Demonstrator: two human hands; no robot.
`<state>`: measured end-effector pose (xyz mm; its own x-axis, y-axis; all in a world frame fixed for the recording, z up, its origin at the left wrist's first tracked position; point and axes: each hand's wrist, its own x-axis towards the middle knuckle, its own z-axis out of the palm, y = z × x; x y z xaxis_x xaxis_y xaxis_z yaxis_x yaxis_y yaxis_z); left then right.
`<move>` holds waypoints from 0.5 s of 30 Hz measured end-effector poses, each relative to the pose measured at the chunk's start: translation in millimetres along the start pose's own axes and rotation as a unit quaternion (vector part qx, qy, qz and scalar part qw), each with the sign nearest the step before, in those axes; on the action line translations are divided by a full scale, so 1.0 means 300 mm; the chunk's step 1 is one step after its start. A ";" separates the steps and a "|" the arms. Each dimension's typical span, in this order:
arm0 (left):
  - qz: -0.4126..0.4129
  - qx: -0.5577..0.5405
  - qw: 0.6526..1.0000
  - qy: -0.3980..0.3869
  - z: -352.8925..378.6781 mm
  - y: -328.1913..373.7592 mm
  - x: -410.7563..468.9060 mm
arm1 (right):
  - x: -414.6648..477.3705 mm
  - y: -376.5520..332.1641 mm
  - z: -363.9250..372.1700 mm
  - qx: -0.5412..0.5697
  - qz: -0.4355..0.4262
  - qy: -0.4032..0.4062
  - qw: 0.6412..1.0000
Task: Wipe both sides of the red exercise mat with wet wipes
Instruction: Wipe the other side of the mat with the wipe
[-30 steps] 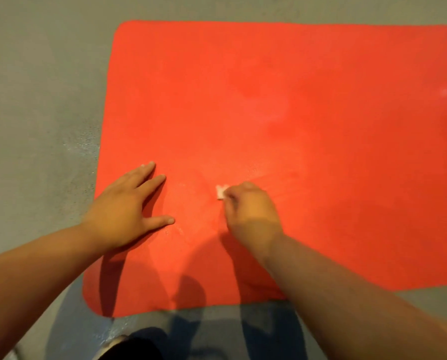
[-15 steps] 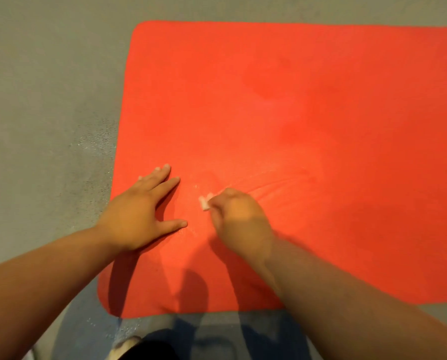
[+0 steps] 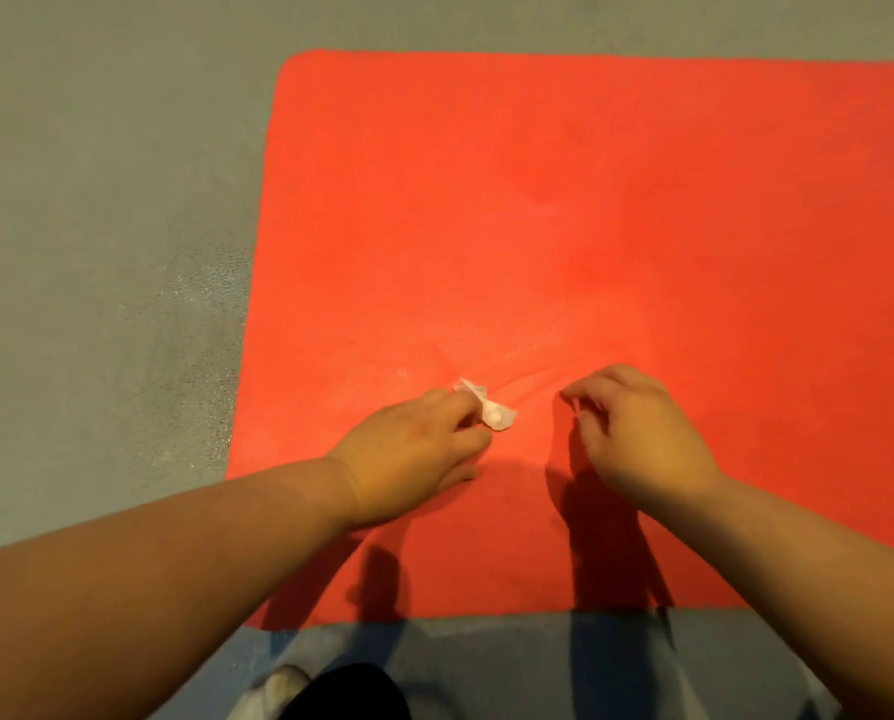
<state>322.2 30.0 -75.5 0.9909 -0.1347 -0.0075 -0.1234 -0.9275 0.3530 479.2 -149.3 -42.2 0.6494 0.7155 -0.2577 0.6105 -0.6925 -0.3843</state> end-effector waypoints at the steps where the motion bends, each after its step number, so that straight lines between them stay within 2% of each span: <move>1: -0.018 -0.002 1.000 0.004 -0.006 0.005 0.030 | -0.014 -0.001 0.009 -0.002 0.000 -0.001 1.000; 3: -0.053 -0.010 0.998 0.018 -0.010 -0.004 0.097 | -0.030 -0.011 0.027 -0.001 0.022 0.010 1.000; 8: -0.055 -0.011 0.998 0.019 -0.031 -0.072 0.219 | -0.054 -0.026 0.041 0.003 0.096 -0.004 0.995; 10: -0.107 -0.021 0.993 0.035 -0.043 -0.115 0.266 | -0.068 -0.041 0.045 0.017 0.103 -0.017 0.994; 13: -0.260 -0.072 0.957 0.109 -0.058 -0.156 0.301 | -0.082 -0.053 0.044 0.034 0.110 -0.025 0.993; 15: -0.229 -0.050 0.966 0.107 -0.028 -0.097 0.260 | -0.086 -0.054 0.039 0.037 0.111 -0.029 0.993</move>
<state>403.4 49.5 -78.5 0.9300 0.3677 0.0047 0.3268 -0.8323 0.4478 447.1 -155.5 -39.7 0.7351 0.5524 -0.3929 0.4192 -0.8260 -0.3769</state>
